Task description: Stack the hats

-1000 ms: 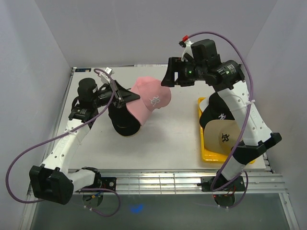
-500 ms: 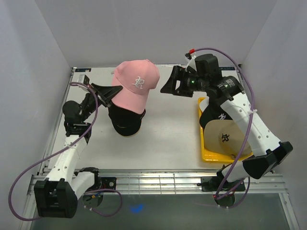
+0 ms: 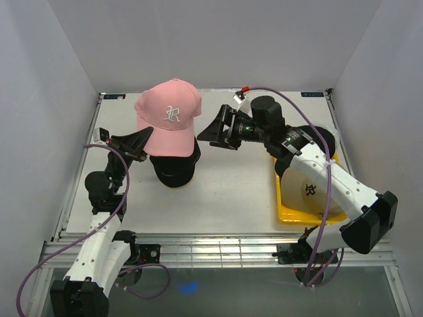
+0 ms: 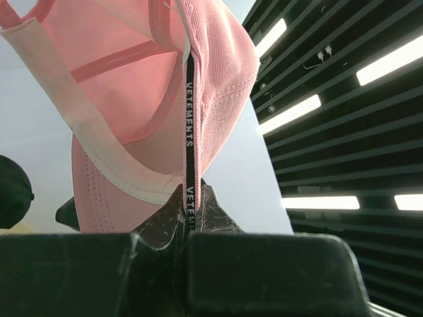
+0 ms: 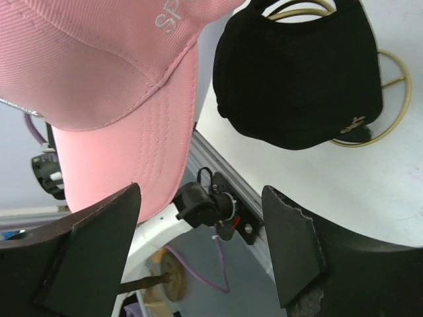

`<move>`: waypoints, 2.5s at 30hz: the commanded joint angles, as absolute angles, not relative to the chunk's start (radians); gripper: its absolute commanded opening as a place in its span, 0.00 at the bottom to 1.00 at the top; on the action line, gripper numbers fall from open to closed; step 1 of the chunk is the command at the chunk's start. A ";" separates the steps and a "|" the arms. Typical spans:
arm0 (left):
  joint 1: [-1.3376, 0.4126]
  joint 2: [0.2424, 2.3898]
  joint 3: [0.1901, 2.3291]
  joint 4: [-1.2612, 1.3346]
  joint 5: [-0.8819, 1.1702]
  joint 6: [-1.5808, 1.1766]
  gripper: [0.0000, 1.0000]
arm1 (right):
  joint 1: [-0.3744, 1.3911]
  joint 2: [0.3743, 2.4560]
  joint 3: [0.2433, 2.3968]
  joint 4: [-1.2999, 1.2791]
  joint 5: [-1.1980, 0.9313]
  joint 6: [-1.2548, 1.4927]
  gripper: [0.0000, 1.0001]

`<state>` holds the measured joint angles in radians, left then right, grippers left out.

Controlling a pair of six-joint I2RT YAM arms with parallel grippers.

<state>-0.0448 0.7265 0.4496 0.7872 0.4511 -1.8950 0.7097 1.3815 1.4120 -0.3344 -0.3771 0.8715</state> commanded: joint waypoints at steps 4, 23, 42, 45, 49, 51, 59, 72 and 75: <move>-0.040 0.692 0.401 0.790 0.368 -1.999 0.00 | 0.773 1.347 1.321 -0.022 -0.359 1.087 0.82; -0.040 0.775 0.353 0.854 0.388 -2.137 0.00 | 0.848 1.468 1.382 -0.032 -0.318 1.149 0.83; -0.040 0.871 0.198 1.061 0.456 -2.187 0.00 | 0.868 1.462 1.256 0.058 -0.327 1.135 0.79; -0.040 0.880 0.180 1.101 0.465 -2.206 0.00 | 0.879 1.459 1.247 0.058 -0.318 1.123 0.78; -0.034 0.890 0.153 1.123 0.474 -2.215 0.00 | 0.893 1.459 1.233 0.066 -0.314 1.120 0.77; -0.028 0.891 0.143 1.127 0.480 -2.217 0.00 | 0.897 1.459 1.227 0.067 -0.310 1.118 0.77; -0.002 0.874 0.081 1.138 0.497 -2.224 0.00 | 0.903 1.460 1.193 0.081 -0.304 1.112 0.78; 0.080 0.933 0.006 1.227 0.555 -2.237 0.00 | 0.914 1.473 1.138 0.117 -0.298 1.097 0.76; 0.086 0.972 0.003 1.272 0.575 -2.240 0.00 | 0.914 1.477 1.120 0.127 -0.301 1.098 0.76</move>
